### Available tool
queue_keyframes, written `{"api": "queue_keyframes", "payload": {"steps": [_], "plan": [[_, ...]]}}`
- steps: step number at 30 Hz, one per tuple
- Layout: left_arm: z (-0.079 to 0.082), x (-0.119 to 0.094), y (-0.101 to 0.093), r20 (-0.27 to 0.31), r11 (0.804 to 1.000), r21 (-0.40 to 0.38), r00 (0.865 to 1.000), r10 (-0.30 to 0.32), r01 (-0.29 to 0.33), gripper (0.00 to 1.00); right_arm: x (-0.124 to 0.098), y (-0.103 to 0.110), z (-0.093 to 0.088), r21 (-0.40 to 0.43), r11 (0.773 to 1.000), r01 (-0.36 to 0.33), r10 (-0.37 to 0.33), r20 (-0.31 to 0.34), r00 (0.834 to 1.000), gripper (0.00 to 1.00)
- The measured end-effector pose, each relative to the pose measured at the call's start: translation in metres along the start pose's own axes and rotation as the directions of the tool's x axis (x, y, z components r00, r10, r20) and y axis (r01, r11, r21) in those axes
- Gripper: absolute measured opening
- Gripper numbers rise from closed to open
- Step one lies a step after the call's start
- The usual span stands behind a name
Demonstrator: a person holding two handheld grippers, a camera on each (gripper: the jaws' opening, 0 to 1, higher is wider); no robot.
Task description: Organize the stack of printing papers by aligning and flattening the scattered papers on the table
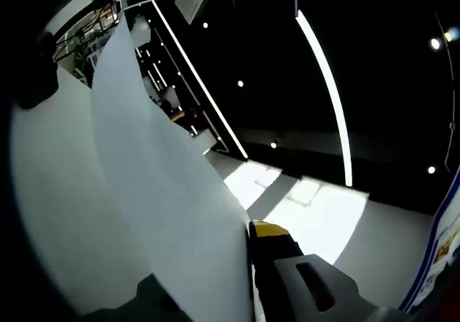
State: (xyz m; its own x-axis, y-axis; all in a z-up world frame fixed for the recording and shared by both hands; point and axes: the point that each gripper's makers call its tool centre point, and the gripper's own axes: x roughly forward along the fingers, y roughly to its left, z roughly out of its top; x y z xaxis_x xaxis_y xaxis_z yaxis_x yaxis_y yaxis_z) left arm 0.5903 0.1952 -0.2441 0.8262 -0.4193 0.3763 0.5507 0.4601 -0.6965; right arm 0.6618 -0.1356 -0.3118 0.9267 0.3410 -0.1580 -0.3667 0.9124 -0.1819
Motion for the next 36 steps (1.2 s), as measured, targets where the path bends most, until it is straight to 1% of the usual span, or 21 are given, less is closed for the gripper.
{"api": "queue_keyframes", "payload": {"steps": [12,22,24,28,36], "plan": [[0.002,0.000,0.001,0.003,1.000,-0.008,1.000,-0.004,0.004,0.08,0.000,-0.001,0.000,0.002,1.000,0.001,-0.001,0.001,1.000,0.00],[0.000,0.000,0.002,-0.005,1.000,0.000,1.000,-0.009,0.009,0.08,-0.001,-0.002,0.001,0.014,1.000,-0.004,0.004,0.007,1.000,0.00],[0.000,0.001,0.003,-0.008,1.000,-0.001,1.000,-0.007,0.007,0.08,-0.001,-0.003,0.002,0.013,1.000,-0.004,0.004,0.012,1.000,0.00],[0.000,0.001,0.004,-0.012,1.000,-0.005,1.000,-0.004,0.004,0.08,-0.002,-0.003,0.009,0.051,0.998,-0.020,0.018,0.035,0.999,0.00],[0.000,0.001,0.006,-0.015,1.000,0.008,1.000,-0.002,0.002,0.08,-0.002,0.001,0.015,0.071,0.997,-0.029,0.025,0.059,0.998,0.00]]}}
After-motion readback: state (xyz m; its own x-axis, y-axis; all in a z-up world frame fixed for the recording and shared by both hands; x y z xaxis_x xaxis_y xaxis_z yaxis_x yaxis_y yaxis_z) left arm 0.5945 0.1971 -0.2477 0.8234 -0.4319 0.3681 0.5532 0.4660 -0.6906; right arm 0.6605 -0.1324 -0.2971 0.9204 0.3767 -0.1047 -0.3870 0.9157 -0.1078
